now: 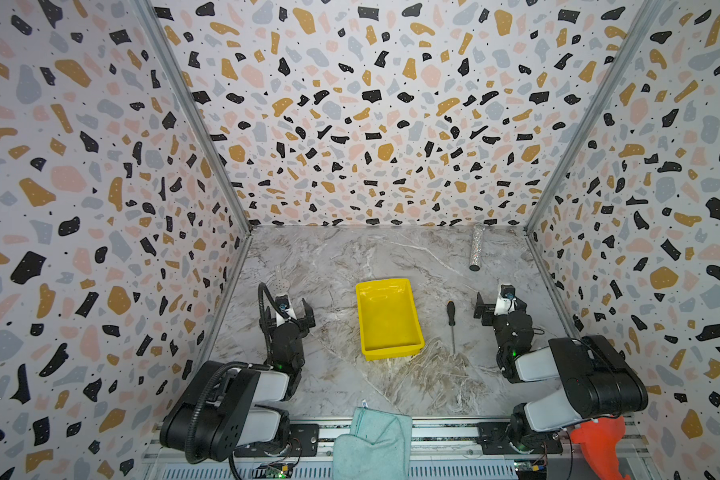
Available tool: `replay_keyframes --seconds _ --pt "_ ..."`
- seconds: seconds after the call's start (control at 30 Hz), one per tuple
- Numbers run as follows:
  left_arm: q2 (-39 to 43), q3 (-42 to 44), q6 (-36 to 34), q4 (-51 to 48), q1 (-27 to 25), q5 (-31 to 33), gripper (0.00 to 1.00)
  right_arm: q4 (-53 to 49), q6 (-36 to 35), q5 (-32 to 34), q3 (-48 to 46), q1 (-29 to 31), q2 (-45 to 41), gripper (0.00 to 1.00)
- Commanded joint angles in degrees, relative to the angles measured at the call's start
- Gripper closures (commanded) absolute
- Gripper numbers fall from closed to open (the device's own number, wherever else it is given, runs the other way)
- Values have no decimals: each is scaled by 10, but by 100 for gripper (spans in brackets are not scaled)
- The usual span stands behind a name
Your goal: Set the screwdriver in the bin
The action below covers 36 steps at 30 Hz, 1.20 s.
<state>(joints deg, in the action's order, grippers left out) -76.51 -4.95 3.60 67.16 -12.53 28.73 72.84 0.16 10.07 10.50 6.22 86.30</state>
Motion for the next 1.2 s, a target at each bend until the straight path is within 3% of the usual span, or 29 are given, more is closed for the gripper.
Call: replay_keyframes --seconds 0.0,0.27,0.33,0.37,0.43,0.5,0.6,0.63,0.7,0.73,0.8,0.87,1.17 --pt "6 -8 -5 25 2 -1 0 1 6 -1 7 -2 -8 1" --pt "8 -5 -5 27 2 -1 0 9 1 -3 0 -1 -12 1" --pt "20 -9 -15 21 1 -17 0 28 -14 37 -21 25 -30 1" --pt "41 -23 -22 -21 1 -25 0 80 -17 50 -42 28 -45 1" --pt "99 -104 -2 -225 -10 -6 0 53 -29 128 -55 66 -102 1" --pt "139 -196 6 -417 -28 1 0 -118 -25 178 -17 112 -196 1" --pt "198 -224 13 -509 -65 -37 0 -434 60 172 91 140 -315 1" --pt "220 -221 31 -523 -74 -39 0 -524 112 167 122 141 -337 1" --pt "270 -209 116 -588 -81 -45 0 -739 294 161 163 137 -364 1" --pt "290 -198 156 -609 -81 -40 0 -772 357 173 149 135 -372 1" --pt "322 -156 194 -631 -80 -52 0 -732 335 70 91 96 -383 1" --pt "344 -135 247 -642 -80 -26 0 -719 350 71 62 85 -385 1" --pt "350 -134 294 -689 -78 52 0 -700 330 83 47 117 -428 1"
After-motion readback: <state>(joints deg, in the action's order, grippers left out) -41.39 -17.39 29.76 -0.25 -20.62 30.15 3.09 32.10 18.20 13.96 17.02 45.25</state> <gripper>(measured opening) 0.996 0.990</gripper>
